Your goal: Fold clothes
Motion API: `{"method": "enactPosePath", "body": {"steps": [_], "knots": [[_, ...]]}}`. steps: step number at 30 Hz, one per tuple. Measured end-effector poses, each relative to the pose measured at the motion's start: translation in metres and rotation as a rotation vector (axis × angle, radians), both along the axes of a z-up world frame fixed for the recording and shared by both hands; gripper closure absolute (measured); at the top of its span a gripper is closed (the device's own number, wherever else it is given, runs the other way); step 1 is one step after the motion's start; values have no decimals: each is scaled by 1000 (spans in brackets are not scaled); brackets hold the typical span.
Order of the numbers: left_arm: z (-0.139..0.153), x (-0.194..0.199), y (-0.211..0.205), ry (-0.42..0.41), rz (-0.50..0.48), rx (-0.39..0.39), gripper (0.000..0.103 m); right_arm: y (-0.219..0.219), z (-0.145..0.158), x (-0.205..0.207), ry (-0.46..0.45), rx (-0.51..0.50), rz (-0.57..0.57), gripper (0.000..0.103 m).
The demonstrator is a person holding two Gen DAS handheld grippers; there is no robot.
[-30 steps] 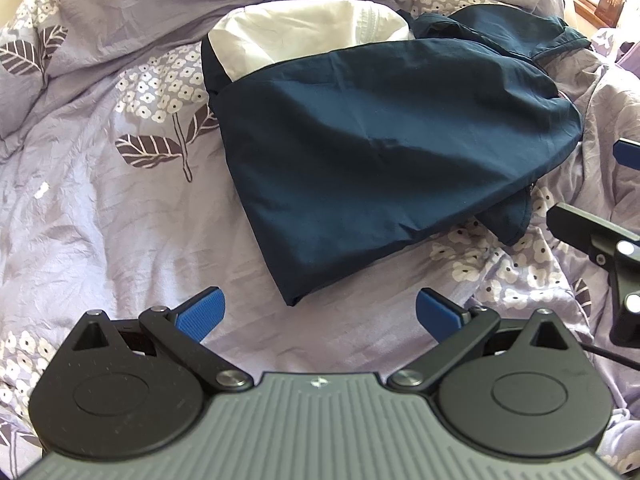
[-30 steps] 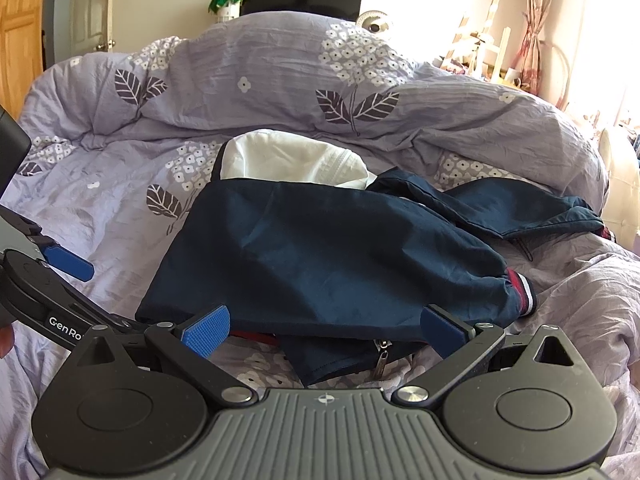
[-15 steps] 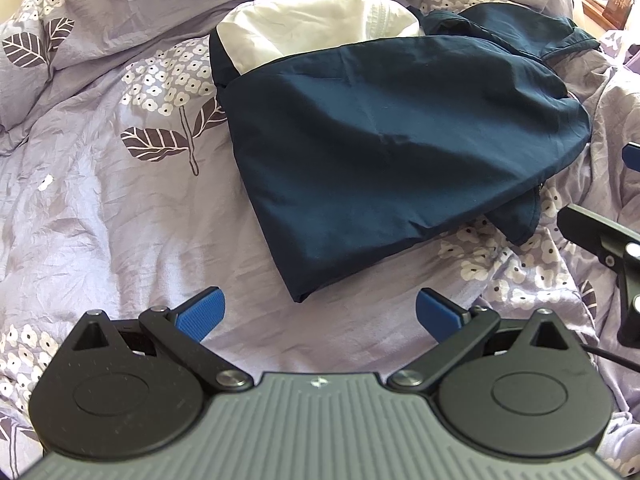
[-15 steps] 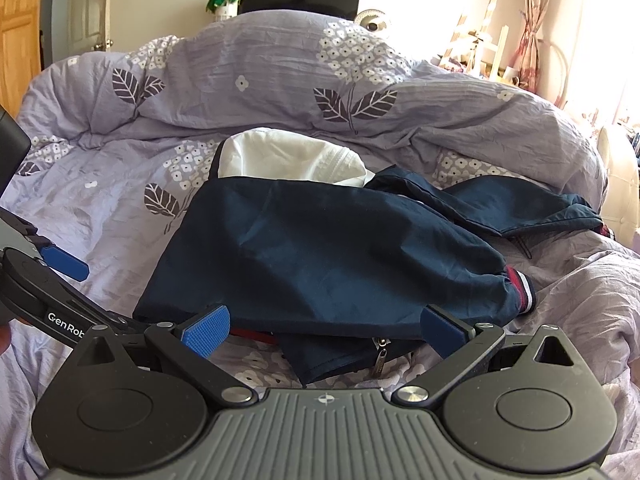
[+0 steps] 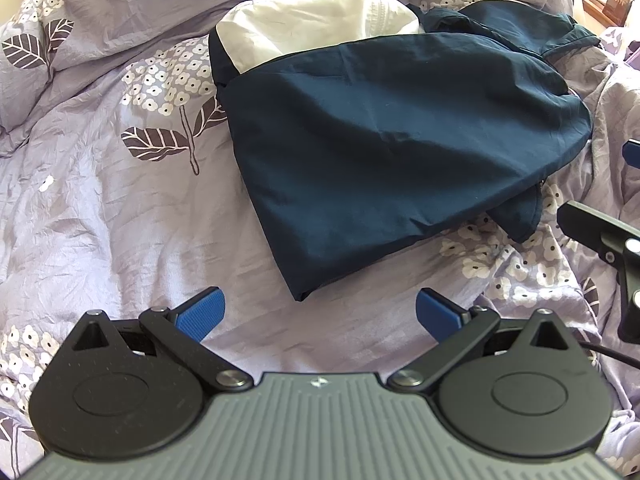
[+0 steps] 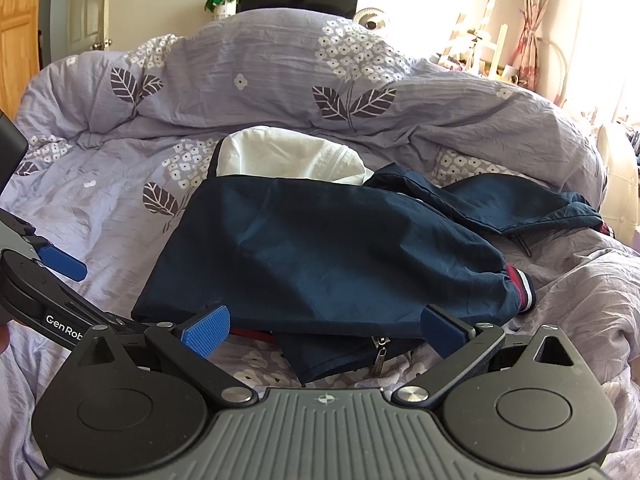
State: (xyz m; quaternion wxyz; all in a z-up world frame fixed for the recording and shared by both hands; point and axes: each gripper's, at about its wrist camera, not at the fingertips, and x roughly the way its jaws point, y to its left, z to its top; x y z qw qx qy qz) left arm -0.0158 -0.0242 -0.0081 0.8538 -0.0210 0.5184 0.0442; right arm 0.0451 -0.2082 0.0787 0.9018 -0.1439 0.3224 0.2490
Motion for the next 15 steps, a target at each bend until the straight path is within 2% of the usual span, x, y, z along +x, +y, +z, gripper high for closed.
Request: {"method": "enactPosePath", "body": {"steps": [8, 15], "knots": [[-11, 18, 20, 8, 1, 6, 0, 0, -1, 1, 6, -1, 0, 0], [-8, 20, 24, 18, -2, 10, 0, 0, -3, 1, 6, 0, -4, 0]]}}
